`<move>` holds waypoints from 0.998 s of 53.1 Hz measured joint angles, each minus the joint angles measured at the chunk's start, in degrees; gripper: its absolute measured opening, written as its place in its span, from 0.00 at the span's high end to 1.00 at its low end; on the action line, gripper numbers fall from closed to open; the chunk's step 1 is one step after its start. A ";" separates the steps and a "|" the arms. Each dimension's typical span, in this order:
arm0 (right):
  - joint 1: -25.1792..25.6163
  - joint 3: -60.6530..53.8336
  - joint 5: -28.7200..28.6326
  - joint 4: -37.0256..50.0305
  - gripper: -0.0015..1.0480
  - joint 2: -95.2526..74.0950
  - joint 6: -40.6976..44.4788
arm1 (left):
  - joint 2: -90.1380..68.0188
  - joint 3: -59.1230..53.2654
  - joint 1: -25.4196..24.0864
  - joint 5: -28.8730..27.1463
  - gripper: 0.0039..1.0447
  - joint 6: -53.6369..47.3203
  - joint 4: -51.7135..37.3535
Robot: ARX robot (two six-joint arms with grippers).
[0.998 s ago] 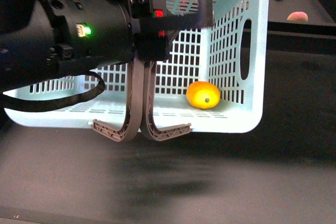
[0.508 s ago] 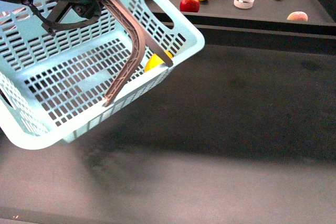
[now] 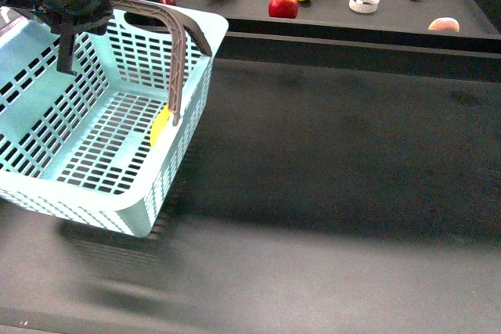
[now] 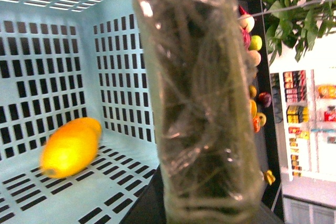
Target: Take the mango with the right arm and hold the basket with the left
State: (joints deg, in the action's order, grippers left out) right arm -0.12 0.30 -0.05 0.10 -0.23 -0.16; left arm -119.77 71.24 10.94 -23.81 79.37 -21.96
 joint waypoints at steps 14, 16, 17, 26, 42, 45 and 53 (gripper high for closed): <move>0.00 0.00 0.00 0.00 0.08 0.00 0.00 | -3.39 1.62 -0.92 1.64 0.93 5.11 0.02; 0.00 0.00 0.00 0.00 0.08 0.00 0.00 | -3.83 1.73 -0.96 1.70 0.93 5.25 0.07; 0.00 0.00 0.00 0.00 0.08 0.00 0.00 | -4.28 1.92 -1.01 1.70 0.93 5.42 0.22; 0.00 0.00 0.00 0.00 0.08 0.00 0.00 | -5.05 2.62 -1.01 1.53 0.70 5.88 0.28; 0.00 0.00 0.00 0.00 0.08 0.00 0.00 | 1.55 -2.03 -0.63 1.14 0.18 5.66 -0.37; 0.00 0.00 0.00 0.00 0.08 0.00 0.00 | 4.09 -3.89 -0.59 1.20 0.10 4.70 -0.70; 0.00 0.00 0.00 0.00 0.08 0.00 0.00 | 11.58 -11.32 -0.70 0.46 0.06 0.33 -3.85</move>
State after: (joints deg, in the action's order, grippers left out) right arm -0.12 0.30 -0.05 0.10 -0.23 -0.16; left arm -108.18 59.92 10.24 -23.35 79.70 -25.80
